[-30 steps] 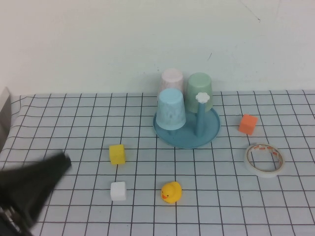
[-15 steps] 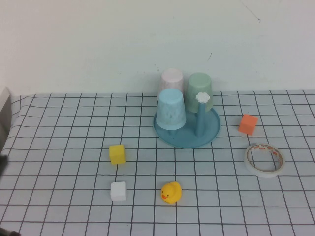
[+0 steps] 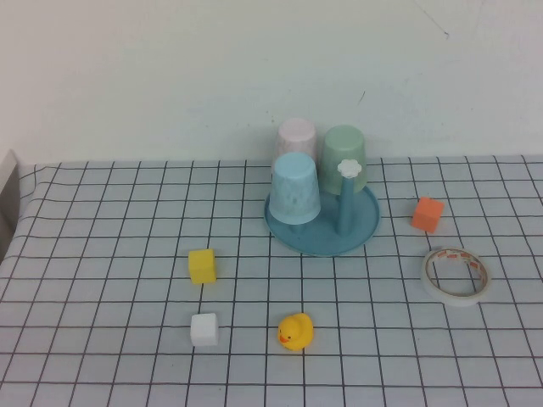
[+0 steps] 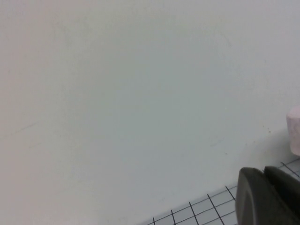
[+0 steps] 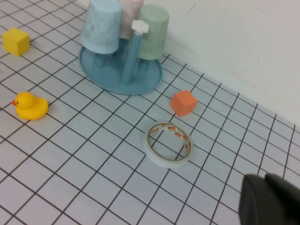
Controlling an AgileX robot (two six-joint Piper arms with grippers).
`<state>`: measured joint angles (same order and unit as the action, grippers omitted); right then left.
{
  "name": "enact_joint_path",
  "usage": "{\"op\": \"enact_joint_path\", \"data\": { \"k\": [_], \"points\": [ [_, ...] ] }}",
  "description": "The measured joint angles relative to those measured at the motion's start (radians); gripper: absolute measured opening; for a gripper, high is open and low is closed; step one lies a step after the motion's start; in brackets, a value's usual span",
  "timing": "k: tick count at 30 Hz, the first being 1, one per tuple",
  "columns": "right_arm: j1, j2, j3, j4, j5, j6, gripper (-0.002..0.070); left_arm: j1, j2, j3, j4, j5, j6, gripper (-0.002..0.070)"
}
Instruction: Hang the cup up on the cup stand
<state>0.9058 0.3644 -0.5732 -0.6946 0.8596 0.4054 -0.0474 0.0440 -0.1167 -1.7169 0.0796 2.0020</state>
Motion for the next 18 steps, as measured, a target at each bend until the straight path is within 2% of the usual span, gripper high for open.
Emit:
{"op": "enact_joint_path", "data": {
  "k": [6, 18],
  "points": [
    [0.0, 0.0, 0.0, 0.0, 0.002, 0.0, -0.0001, 0.0, -0.055, 0.077, -0.004, -0.002, -0.013, 0.0],
    [0.0, 0.0, 0.0, 0.0, 0.003, 0.0, -0.0001, 0.0, -0.056, 0.094, -0.004, -0.015, -0.022, 0.0]
  ]
}}
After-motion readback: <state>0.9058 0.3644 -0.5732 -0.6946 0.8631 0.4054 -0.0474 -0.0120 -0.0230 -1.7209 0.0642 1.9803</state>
